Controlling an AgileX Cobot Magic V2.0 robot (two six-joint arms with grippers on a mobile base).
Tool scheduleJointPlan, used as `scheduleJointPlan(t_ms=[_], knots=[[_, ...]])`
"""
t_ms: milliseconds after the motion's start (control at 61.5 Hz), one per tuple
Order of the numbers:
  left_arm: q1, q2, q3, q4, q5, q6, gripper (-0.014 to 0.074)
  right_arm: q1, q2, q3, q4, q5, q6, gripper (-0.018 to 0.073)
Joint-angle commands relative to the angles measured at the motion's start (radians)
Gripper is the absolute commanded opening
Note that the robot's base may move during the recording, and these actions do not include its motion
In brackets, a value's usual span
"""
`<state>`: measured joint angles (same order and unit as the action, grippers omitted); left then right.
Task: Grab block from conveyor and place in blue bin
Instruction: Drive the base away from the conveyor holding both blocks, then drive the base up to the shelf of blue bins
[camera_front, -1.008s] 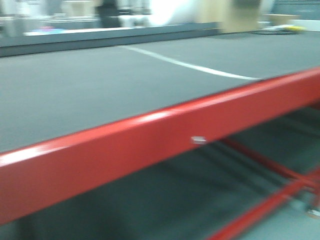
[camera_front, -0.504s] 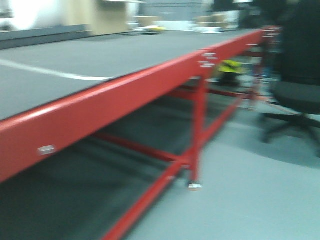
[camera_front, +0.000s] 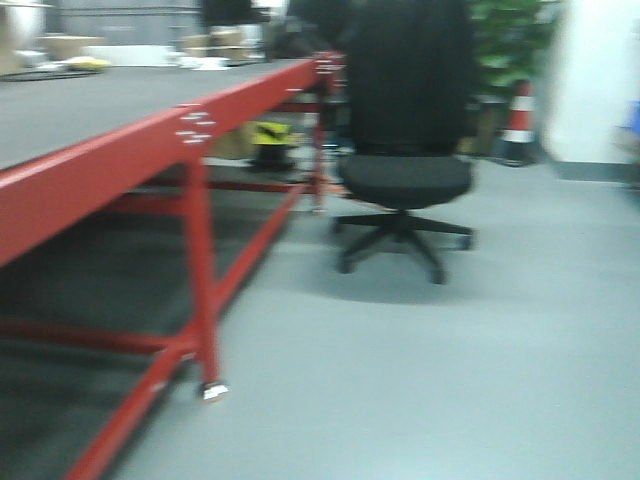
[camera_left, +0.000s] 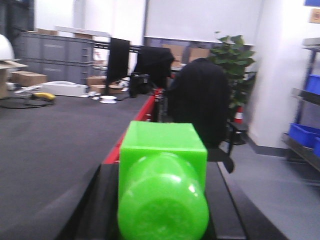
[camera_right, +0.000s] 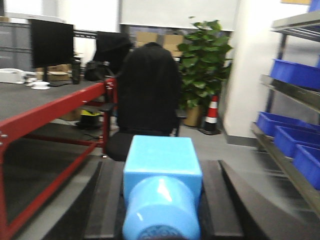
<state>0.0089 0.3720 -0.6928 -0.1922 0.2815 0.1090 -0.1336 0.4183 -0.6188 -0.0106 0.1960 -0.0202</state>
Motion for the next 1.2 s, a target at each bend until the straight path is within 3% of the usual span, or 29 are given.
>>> scheduleJointPlan(t_ms=[0, 1187], knots=[[-0.008, -0.006, 0.0, -0.006, -0.016, 0.002, -0.0111, 0.005, -0.006, 0.001, -0.01, -0.025, -0.008, -0.0162], [-0.008, -0.006, 0.0, -0.006, -0.016, 0.002, -0.0111, 0.005, -0.006, 0.001, -0.01, -0.025, -0.008, -0.0162]])
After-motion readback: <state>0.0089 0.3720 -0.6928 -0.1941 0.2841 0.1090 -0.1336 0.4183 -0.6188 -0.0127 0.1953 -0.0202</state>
